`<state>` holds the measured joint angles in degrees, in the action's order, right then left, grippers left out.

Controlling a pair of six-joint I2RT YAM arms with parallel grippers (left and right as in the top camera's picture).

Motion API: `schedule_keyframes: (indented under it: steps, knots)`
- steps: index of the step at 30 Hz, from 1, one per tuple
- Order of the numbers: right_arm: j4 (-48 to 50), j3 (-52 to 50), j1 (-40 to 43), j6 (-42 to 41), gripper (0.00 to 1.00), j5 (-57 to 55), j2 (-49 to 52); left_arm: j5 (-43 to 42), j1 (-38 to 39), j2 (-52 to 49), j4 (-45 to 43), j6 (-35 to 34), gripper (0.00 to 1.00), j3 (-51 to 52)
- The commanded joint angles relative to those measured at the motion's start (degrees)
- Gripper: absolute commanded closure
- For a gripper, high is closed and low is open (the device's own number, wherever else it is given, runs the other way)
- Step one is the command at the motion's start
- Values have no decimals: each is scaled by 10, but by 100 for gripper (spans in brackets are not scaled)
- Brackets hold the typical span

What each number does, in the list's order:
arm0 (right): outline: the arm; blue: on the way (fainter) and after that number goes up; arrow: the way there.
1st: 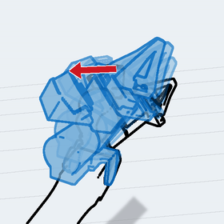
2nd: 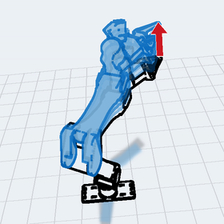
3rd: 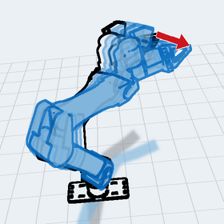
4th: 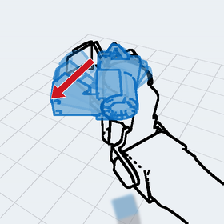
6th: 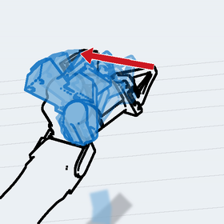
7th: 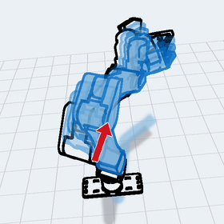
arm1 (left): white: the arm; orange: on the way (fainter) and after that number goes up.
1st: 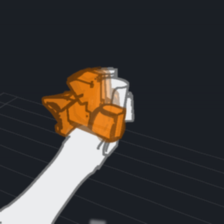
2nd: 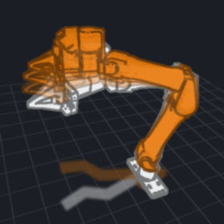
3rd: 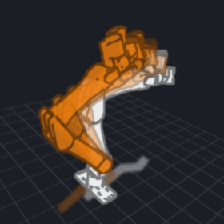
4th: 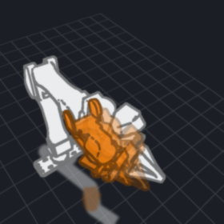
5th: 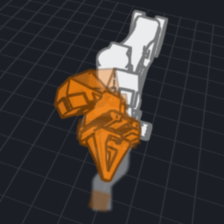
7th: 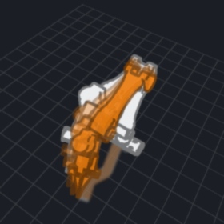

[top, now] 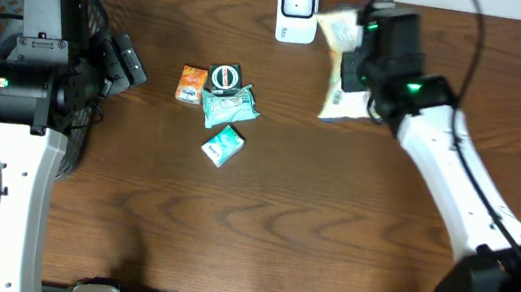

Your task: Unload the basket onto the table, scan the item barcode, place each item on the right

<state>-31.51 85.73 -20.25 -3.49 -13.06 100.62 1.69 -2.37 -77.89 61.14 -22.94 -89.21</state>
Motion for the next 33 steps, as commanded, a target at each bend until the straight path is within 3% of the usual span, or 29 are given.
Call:
schedule_keyframes:
  steps: [1, 6, 11, 12, 14, 18, 26, 33]
  knots:
    - [-2, 4, -36, 94, 99, -353, 52, 3, -2, 3, 1, -5, 2, 0]
    - [-9, 4, -61, 124, 99, -504, 138, 3, -2, 3, 1, -5, 2, 0]
    - [-19, 4, -107, 123, 96, -555, 189, 3, -2, 3, 1, -5, 2, 0]
    - [-23, 4, -120, 123, 93, -548, 193, 3, -2, 3, 1, -5, 2, 0]
    - [-35, 4, -151, 123, 77, -512, 194, 3, -2, 3, 1, -5, 2, 0]
    - [-42, 4, -211, 117, 37, -445, 192, 3, -2, 3, 1, -5, 2, 0]
    - [-43, 9, -280, 89, 26, -397, 189, 3, -2, 3, 1, -5, 3, 0]
    - [-52, 16, -224, 89, 14, -397, 184, 3, -2, 3, 1, -5, 2, 0]
